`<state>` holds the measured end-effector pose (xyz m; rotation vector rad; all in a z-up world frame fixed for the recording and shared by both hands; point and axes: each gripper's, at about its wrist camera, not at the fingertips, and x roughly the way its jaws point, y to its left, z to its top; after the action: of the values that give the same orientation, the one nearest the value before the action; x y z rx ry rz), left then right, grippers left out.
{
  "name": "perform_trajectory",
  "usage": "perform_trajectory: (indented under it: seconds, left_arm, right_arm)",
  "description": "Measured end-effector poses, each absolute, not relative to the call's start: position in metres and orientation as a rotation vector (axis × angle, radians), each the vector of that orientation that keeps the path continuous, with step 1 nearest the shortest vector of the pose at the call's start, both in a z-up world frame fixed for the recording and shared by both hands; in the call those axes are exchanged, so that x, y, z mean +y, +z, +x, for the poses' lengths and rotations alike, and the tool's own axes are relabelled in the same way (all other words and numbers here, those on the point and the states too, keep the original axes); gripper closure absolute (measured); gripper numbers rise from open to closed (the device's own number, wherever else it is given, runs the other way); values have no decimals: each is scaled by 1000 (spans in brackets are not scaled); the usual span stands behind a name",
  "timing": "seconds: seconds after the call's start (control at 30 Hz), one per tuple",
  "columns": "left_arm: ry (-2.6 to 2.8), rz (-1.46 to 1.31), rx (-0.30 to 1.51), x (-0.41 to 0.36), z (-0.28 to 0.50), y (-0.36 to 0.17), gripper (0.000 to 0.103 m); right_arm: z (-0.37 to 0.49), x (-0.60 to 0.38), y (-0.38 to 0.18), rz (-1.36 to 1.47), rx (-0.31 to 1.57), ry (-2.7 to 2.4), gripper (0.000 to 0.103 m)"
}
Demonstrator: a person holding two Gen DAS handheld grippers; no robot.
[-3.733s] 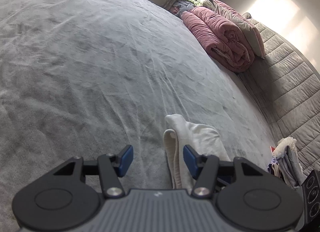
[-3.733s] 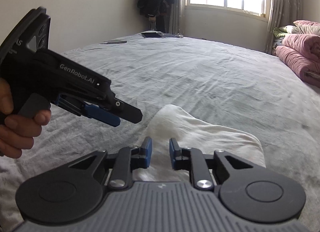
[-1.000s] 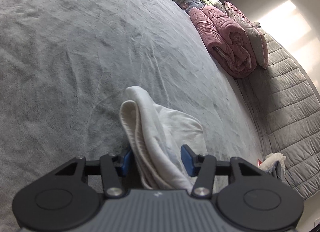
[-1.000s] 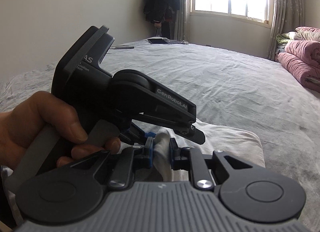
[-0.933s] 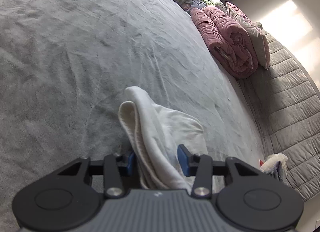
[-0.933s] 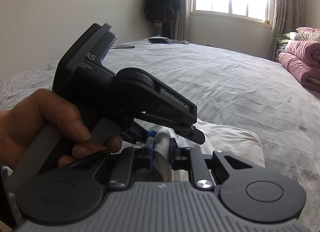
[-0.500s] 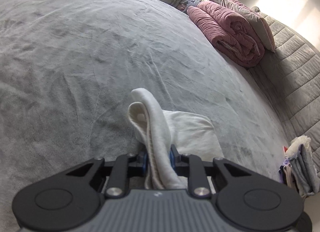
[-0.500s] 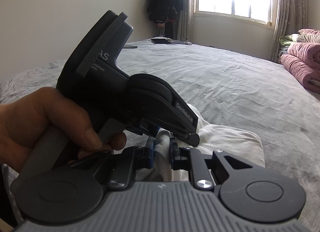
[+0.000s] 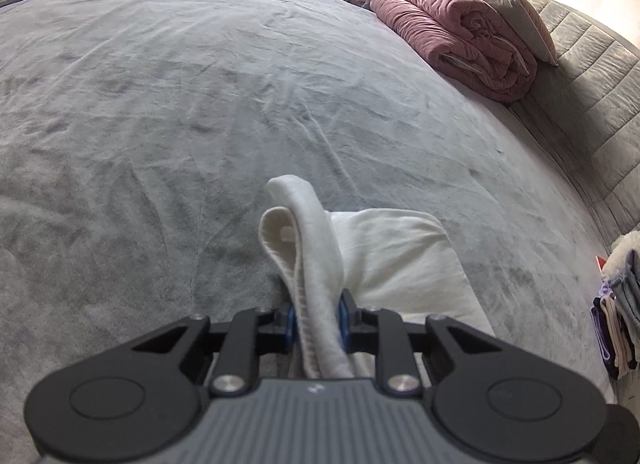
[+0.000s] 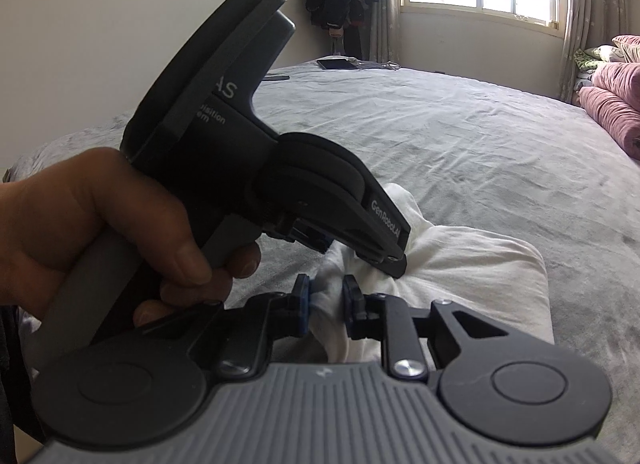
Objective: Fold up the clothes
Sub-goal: 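Grasp the folded garment edge with the left gripper while the right gripper grasps beside it, then hold the white garment with the left gripper while the right gripper releases and withdraws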
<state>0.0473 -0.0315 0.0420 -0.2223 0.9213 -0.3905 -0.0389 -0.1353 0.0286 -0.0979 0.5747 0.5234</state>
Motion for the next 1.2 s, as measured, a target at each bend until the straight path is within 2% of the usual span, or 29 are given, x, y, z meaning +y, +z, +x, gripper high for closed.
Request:
perform_trajectory:
  seconds: [0.37,0.4,0.43,0.5,0.67,0.97,1.07,1.2]
  left_arm:
    - [-403,-195,905,-28,46,40,83]
    - [-409,-198,900,-27,46,39,83]
    - [-414,-205,896,-26,45,38,83]
    - [-423,-222,893,-23,45,36,83]
    - [-434,-258,893,-19,46,34,82]
    - [-458,-290,883,-13,46,30,82]
    - [-459,-307,888,-12,47,28,82]
    - [-464,-336,893,-10,49,26,82]
  right_arm:
    - [-45,-151,42,-69,653,658,79]
    - [-47,-157,48,-69,647,671,77]
    - [-46,-167,52,-55,643,651,70]
    - [-39,-192,57,-5,641,563,67]
    - [-22,-235,51,91,686,362,67]
    - [3,-228,24,41,765,343,67]
    - [13,-230,20,46,756,332,71]
    - [24,-233,20,62,725,327,71]
